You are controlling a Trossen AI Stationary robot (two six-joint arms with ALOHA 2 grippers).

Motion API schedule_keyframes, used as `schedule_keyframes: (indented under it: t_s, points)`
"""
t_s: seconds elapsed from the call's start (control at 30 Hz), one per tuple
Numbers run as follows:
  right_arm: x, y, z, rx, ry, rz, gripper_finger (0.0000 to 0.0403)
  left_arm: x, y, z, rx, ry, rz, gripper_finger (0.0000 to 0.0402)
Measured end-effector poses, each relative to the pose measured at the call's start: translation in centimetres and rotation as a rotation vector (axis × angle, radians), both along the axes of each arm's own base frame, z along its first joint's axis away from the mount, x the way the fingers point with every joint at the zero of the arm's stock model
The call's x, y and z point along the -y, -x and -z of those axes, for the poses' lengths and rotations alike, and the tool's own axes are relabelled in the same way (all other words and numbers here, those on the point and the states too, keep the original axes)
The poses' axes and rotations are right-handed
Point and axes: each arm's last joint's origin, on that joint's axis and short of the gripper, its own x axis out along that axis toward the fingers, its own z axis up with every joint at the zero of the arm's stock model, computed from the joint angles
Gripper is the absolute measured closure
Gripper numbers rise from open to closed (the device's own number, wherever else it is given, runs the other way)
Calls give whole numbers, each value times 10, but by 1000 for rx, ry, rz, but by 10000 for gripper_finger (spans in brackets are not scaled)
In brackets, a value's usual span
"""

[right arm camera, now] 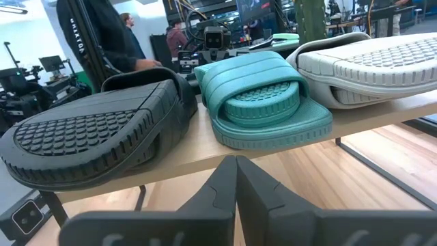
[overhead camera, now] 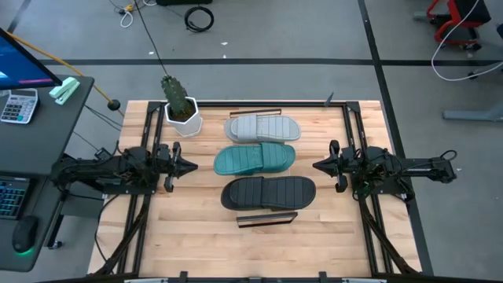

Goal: Pick and place slippers onto the shelf
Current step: Return to Home Position

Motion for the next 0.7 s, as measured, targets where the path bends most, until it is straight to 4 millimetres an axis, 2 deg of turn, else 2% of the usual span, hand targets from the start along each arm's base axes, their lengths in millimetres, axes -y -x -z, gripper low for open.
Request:
schedule_keyframes:
  t_s: [0.23,0.7]
  points:
    - [0,0,0,0,0,0,389,0,0,0,0,0,0,378]
    - [0,0,0,0,0,0,389,0,0,0,0,0,0,370]
